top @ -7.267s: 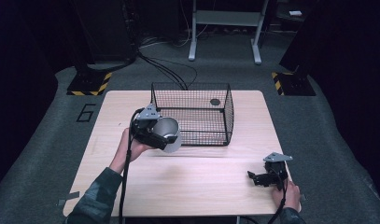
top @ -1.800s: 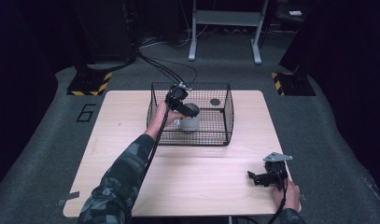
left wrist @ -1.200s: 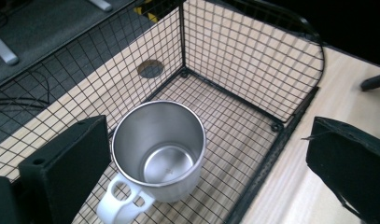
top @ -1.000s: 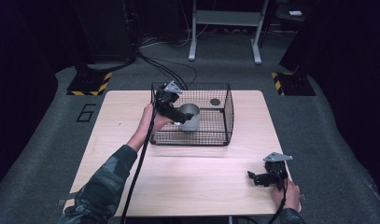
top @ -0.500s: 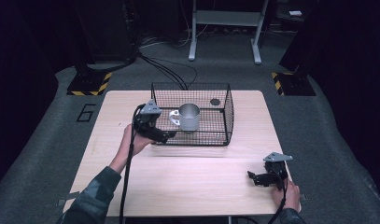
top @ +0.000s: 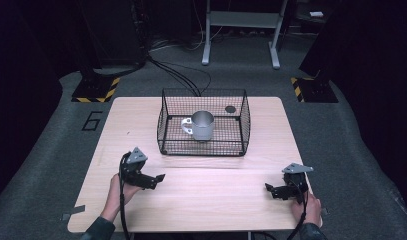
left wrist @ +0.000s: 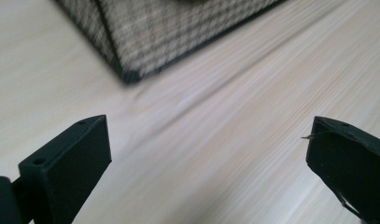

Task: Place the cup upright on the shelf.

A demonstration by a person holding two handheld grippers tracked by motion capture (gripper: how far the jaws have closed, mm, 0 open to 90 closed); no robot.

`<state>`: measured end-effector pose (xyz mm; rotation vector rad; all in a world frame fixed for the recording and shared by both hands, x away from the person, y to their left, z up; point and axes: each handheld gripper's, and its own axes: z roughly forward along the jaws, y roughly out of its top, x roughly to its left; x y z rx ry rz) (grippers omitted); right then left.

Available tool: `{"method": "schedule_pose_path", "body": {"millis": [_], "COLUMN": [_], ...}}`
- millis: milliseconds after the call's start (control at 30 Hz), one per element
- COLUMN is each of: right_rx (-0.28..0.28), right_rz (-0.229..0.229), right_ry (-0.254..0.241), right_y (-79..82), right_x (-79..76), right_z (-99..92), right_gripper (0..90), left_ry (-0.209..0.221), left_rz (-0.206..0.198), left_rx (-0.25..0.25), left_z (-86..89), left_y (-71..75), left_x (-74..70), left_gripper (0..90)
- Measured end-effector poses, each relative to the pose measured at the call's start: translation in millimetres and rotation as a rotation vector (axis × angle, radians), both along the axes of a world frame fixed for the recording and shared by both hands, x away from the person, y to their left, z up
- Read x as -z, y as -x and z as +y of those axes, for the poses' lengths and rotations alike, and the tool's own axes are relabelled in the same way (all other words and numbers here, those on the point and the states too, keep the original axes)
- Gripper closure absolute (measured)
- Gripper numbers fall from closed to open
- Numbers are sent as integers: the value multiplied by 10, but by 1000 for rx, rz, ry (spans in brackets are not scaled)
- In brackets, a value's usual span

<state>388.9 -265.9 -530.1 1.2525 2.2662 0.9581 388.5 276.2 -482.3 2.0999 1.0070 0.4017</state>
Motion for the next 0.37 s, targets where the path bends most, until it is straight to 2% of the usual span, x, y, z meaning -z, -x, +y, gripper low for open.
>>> {"method": "schedule_pose_path", "body": {"millis": [100,133,200,367], "right_rx": [0,0,0,7], "right_rz": [0,0,1,5], "right_ry": [0,0,0,-3], "right_y": [0,0,0,8], "right_x": [0,0,0,-1], "right_z": [0,0,0,6], "right_gripper": [0,0,0,0], "left_ry": [-3,-17,-7,-35], "left_rz": [10,15,21,19], "left_rx": [-61,-72,-102,-142], "left_z": [134,174,231,290], "left_y": [65,81,120,152], "left_x": [230,281,357,484], "left_gripper": [0,0,0,0]}}
